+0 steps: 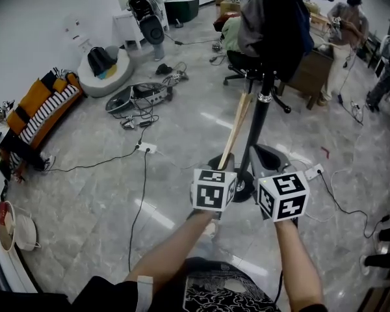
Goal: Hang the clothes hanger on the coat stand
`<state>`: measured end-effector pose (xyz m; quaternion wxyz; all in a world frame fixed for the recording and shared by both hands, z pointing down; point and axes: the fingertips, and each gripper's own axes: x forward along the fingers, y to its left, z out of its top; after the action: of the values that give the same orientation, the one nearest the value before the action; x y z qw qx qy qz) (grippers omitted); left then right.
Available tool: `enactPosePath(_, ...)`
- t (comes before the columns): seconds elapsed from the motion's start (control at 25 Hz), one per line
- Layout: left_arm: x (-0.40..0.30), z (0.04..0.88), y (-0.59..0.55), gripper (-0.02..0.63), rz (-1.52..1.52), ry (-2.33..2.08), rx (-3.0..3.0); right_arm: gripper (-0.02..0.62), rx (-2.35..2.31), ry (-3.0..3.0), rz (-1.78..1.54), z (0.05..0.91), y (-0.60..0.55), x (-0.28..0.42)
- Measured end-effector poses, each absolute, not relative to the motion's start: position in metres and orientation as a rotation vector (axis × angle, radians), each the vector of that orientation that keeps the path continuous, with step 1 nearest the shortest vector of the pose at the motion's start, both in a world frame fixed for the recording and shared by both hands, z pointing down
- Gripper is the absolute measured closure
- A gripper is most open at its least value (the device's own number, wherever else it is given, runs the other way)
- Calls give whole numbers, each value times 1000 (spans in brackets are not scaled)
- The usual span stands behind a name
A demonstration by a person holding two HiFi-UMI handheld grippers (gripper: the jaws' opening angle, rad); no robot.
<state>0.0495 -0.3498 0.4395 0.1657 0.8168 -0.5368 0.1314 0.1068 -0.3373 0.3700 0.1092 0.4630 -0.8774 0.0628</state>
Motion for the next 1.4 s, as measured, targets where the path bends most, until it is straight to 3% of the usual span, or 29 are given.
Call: enactPosePath(1.4, 55, 481, -464, 580, 434, -1394, 2331, 595, 1442, -2507, 231, 388, -451, 100)
